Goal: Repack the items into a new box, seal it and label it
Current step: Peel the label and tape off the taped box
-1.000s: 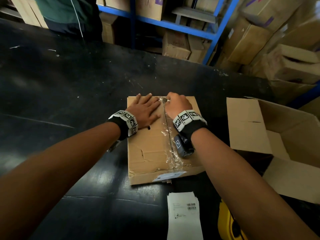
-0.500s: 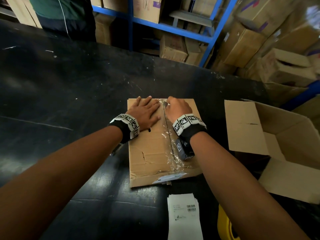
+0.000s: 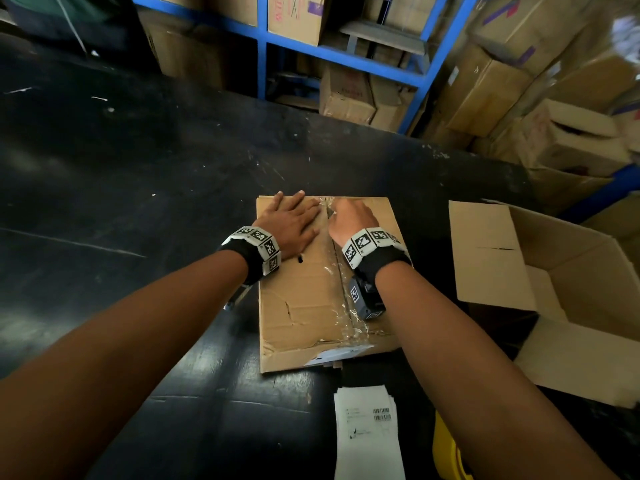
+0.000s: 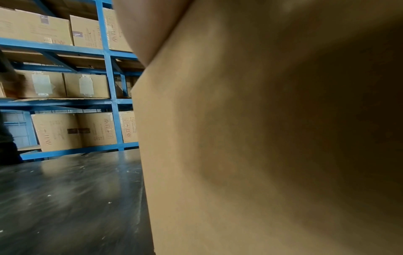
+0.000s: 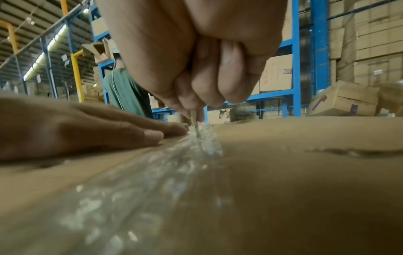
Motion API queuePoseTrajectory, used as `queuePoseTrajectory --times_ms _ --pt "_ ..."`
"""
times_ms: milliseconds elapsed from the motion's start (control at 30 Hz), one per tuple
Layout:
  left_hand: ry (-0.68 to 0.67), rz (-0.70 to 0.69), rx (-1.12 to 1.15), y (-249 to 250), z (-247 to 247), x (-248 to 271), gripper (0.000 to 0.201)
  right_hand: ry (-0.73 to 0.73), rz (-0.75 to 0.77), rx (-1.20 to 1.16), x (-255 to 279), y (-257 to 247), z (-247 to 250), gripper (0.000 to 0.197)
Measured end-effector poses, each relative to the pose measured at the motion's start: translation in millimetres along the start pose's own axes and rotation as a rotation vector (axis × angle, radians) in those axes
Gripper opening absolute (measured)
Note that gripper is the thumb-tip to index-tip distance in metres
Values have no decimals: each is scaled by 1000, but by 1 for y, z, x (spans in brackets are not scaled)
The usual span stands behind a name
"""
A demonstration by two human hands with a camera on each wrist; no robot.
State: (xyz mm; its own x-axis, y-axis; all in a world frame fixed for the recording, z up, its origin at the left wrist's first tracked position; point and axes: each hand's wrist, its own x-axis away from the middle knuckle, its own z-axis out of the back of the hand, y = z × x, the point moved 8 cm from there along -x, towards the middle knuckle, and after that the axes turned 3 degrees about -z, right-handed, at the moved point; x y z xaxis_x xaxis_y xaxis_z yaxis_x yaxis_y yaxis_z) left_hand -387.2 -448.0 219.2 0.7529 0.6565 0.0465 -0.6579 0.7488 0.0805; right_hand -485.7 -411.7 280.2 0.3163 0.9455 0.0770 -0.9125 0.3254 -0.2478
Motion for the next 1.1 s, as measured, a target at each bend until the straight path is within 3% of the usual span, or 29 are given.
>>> queuePoseTrajectory --times_ms 400,600,733,867,1100 --pt "-5 0 -6 0 1 0 60 -69 16 -3 1 0 -2 11" --pt "2 3 3 0 2 1 60 -85 22 4 5 5 -5 14" --pt "1 0 -6 0 0 0 60 -137 2 -15 7 16 -3 29" --pt "-2 -9 -16 1 0 0 60 -194 16 10 18 15 -13 13" --pt "-4 -4 -6 2 2 1 60 -219 18 -2 32 18 -6 12"
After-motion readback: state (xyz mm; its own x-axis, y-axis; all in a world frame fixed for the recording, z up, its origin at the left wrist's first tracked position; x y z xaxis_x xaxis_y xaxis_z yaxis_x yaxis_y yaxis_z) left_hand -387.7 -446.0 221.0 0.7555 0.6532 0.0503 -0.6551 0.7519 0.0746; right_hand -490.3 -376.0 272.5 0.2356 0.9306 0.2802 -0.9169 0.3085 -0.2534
